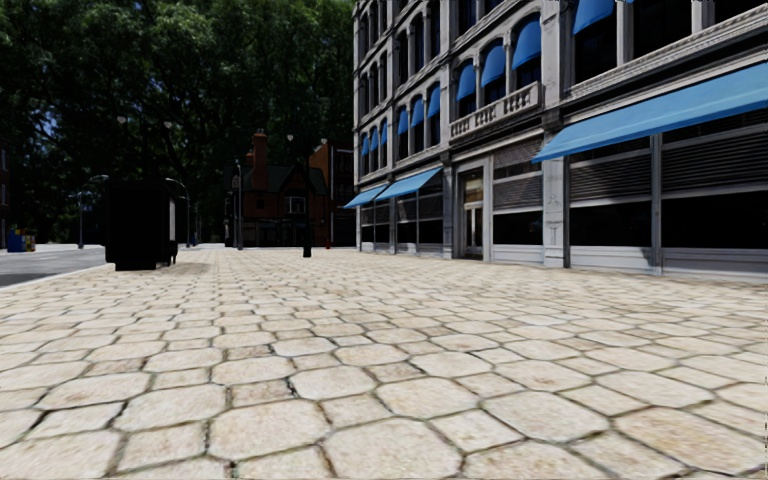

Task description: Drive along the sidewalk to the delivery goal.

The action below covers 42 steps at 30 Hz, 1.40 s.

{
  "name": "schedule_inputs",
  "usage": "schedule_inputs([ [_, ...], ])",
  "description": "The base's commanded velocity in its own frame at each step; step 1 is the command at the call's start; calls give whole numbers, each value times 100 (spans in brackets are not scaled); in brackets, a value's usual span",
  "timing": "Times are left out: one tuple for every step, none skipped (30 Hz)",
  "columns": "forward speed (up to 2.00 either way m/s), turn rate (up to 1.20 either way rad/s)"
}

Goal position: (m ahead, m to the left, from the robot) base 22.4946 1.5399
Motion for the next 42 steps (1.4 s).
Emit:
schedule_inputs([
  [199,0],
  [200,0],
  [200,0],
  [200,0],
  [200,0],
  [200,0],
  [200,0],
  [200,0],
  [200,0],
  [200,0],
  [200,0],
  [200,0],
  [200,0],
  [200,0],
  [200,0],
  [200,0],
  [200,0],
  [200,0],
  [200,0],
  [200,0],
  [200,0],
  [200,0],
  [200,0],
  [200,0],
  [200,0],
  [200,0],
  [200,0],
  [200,0],
  [200,0],
  [200,0],
  [200,0],
  [200,0],
  [200,0],
  [200,0],
  [200,0],
  [200,0],
  [200,0],
  [200,0],
  [200,0],
  [200,0],
  [200,0],
  [200,0],
])
